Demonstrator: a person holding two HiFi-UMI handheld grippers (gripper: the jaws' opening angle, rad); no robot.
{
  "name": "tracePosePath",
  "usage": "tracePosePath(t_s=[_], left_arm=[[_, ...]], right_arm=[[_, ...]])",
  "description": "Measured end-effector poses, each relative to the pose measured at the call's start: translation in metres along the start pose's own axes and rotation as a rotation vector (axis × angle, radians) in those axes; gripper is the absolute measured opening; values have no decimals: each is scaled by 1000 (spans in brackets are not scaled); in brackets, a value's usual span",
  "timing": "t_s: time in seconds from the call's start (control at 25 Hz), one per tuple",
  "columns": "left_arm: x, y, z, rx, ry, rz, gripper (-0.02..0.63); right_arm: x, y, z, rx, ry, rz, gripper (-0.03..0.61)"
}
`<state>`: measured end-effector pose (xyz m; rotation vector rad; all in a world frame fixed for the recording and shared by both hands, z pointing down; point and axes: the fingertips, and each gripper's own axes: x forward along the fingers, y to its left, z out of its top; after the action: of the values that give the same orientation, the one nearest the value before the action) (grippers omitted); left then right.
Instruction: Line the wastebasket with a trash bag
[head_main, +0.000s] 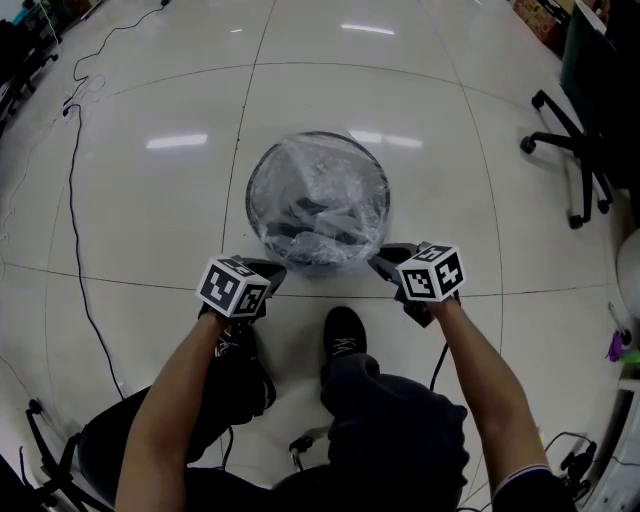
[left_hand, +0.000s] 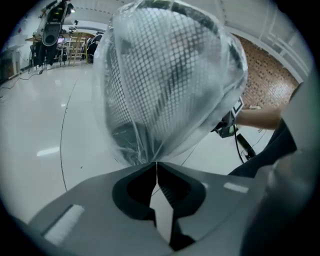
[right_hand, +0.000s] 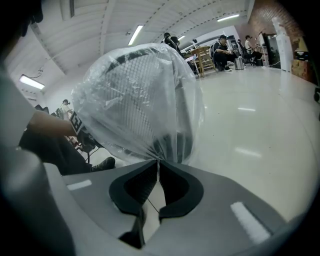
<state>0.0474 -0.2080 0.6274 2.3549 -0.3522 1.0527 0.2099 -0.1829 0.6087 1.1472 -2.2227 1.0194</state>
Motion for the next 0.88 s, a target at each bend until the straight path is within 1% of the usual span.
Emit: tracePosePath(t_s=[0.12,0.32,0.36,0.52,0.64,0.76,0.88], left_arm=[[-10,-4,0,15,-2,14,47],[-37,-13,11,56,-27,80,106],[-43,-14,12,65,-30,90,110],[-72,-17,20,89,-49,127,110],[-94,-13,35,101,-83,175,99],[-111,-6,51,114,-114,229,47],[-119,-2,63,123,-130,257,34]], right_arm=[[-10,3,1,0,-14,-10,43],[-35,7,14,-14,-55,-58,94],[-41,9,17,-22,-62,-65,105],[-63,18,27,-53,-82,-88,117],[-82,21,33,-71,-89,-105,123],[-94,20,31,-78,-72,-112,131],[-99,16,25,-67,-52,-114,152]])
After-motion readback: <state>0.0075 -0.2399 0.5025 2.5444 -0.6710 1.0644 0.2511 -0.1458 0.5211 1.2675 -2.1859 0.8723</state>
